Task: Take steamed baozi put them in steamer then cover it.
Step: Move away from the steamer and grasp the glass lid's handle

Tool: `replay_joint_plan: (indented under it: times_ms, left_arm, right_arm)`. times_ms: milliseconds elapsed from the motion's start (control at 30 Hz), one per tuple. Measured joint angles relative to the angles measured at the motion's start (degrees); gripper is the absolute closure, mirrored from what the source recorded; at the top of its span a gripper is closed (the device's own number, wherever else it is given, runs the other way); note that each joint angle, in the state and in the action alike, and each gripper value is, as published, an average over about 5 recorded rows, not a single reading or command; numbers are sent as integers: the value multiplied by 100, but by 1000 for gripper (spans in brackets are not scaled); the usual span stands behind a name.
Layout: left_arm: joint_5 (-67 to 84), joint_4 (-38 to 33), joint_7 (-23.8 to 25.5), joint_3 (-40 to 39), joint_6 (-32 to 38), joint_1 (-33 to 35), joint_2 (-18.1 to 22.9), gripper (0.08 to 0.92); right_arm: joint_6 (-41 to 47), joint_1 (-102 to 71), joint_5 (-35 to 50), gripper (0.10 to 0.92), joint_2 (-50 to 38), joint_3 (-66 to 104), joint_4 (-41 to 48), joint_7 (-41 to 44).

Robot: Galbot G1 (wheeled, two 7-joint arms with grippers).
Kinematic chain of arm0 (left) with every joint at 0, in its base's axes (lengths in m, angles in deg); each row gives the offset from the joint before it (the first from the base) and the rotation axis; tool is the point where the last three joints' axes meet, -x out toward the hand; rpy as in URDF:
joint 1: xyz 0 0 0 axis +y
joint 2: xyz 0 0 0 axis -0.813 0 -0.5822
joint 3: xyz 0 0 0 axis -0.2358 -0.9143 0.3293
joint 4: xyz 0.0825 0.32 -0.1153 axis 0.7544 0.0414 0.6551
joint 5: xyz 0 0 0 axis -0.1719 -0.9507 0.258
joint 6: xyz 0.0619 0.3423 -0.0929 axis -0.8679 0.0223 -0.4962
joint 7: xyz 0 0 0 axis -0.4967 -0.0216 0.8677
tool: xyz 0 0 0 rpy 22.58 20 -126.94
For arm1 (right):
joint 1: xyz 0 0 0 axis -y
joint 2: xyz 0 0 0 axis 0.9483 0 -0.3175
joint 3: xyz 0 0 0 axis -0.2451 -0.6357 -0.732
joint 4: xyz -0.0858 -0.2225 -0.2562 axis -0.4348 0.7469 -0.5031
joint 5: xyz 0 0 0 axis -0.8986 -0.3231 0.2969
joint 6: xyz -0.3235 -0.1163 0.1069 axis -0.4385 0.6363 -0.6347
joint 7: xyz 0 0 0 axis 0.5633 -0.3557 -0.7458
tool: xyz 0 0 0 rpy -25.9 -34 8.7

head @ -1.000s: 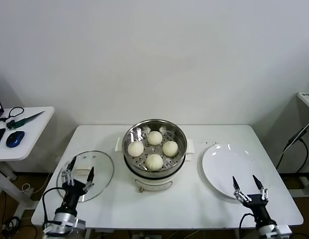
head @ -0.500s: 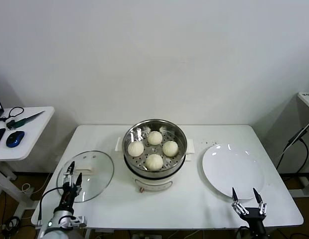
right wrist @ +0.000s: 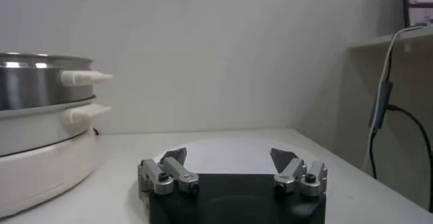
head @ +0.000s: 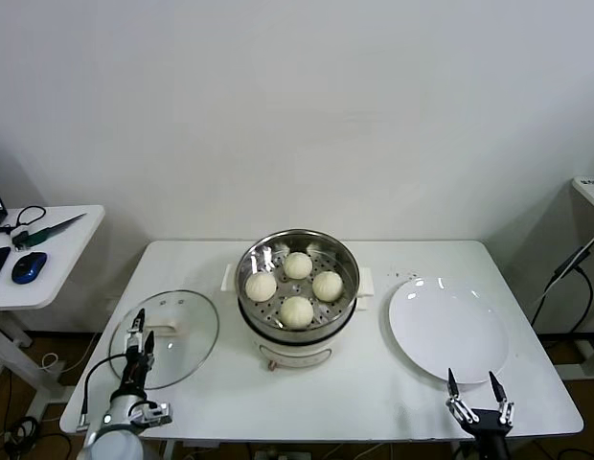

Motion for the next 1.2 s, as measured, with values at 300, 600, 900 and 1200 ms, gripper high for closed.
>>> replay_joint_plan:
  times_ms: [300, 600, 900, 1200]
  left_arm:
    - [17, 364, -111, -80, 113, -303, -18, 177]
    - [114, 697, -259, -108, 297, -531, -2, 182]
    - [63, 1008, -367, -91, 468, -672, -5, 405]
    - [-11, 1293, -493, -85, 678, -757, -18, 682]
  right_arm:
    - [-43, 22, -37, 203, 102, -7, 53, -11]
    - [-61, 38, -55, 203, 163, -6, 77, -35]
    - [-99, 42, -60, 203, 212, -34, 108, -36]
    - [-104, 74, -54, 203, 233, -26, 98, -56]
